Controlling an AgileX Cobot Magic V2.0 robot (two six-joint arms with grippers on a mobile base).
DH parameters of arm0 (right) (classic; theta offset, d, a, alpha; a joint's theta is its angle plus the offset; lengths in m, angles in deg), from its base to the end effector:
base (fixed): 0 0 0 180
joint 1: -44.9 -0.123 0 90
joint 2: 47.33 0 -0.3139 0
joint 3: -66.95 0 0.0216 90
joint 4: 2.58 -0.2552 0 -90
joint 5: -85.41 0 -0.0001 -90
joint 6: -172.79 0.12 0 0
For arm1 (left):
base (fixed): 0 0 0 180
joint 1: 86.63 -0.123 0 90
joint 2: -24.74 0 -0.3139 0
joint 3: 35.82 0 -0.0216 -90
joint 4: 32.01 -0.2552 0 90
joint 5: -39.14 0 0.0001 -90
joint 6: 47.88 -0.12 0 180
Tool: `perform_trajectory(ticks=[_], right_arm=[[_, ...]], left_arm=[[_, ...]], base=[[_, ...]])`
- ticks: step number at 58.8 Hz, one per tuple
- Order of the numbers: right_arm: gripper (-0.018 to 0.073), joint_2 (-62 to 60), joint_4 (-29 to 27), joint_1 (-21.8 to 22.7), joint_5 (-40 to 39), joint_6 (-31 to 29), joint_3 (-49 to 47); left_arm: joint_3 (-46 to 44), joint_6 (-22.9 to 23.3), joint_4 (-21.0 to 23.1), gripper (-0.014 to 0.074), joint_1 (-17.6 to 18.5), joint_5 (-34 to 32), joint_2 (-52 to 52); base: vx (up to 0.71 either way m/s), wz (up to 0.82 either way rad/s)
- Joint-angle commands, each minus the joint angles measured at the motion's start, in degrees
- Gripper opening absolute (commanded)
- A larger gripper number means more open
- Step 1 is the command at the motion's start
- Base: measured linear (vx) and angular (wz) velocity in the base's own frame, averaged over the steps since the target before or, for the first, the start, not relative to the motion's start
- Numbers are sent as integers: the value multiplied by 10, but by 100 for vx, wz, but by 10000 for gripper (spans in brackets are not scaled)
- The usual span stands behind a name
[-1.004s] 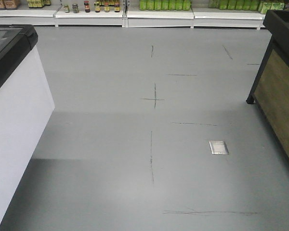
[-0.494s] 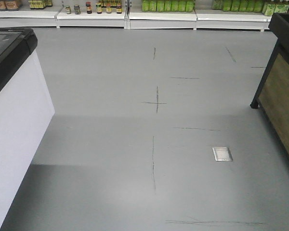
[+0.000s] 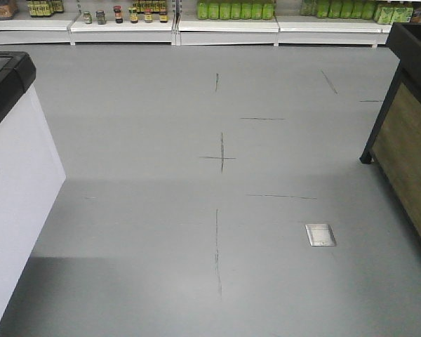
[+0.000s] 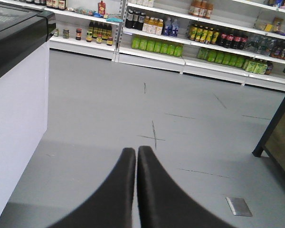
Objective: Pick three apples into basket with both arms
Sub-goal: 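Drive the base forward across the grey floor toward the fruit tables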
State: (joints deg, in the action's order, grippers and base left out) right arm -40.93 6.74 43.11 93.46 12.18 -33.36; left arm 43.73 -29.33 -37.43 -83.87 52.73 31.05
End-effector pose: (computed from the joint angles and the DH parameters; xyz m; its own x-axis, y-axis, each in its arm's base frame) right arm 0.0609 -0.0008 0.1884 -0.0708 0.1742 -0.9822 0.0039 0.9847 0.1744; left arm 0.0594 -0.0002 0.1778 -0.1647 -0.2220 -0.9610 -0.0119 0.9747 -0.2231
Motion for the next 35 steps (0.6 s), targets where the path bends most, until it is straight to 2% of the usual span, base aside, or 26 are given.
perform_trajectory(ticks=[1, 35], right_arm=[[-5, -7, 8, 3, -41, -5, 6], [-5, -7, 8, 3, -41, -5, 6]], left_arm=[[-14, 4, 1, -6, 3, -42, -7], [-14, 4, 1, -6, 3, -42, -7]], base=[[17, -6], [18, -8]])
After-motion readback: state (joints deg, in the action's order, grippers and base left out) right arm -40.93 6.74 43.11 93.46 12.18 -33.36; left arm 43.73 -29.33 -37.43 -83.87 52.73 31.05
